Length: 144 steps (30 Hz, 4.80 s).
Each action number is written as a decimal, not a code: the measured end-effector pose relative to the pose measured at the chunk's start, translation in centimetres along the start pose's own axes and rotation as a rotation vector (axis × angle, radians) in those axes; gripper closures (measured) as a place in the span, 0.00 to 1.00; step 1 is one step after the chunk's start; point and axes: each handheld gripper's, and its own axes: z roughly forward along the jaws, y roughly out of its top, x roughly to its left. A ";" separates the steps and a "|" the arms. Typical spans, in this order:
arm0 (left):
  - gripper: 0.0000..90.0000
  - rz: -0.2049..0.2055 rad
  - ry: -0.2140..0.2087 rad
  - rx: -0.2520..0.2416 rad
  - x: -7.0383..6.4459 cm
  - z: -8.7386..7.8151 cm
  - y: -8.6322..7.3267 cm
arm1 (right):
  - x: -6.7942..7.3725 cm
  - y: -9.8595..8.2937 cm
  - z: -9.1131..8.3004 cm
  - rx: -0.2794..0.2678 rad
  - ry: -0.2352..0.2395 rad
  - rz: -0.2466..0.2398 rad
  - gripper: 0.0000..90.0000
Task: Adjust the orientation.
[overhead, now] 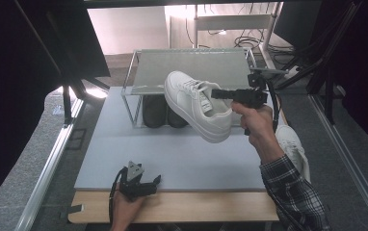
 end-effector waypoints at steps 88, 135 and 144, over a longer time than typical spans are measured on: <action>0.14 0.002 0.002 0.005 0.0 0.0 0.0 | -1.1 3.5 1.3 -0.098 -0.191 -0.171 0.92; 0.14 0.001 0.003 0.002 0.0 0.0 0.0 | -1.5 -3.6 5.0 0.004 -0.163 -0.348 0.99; 0.14 0.001 0.003 0.002 0.0 0.0 0.0 | -1.6 -3.1 6.3 0.008 -0.175 -0.346 0.99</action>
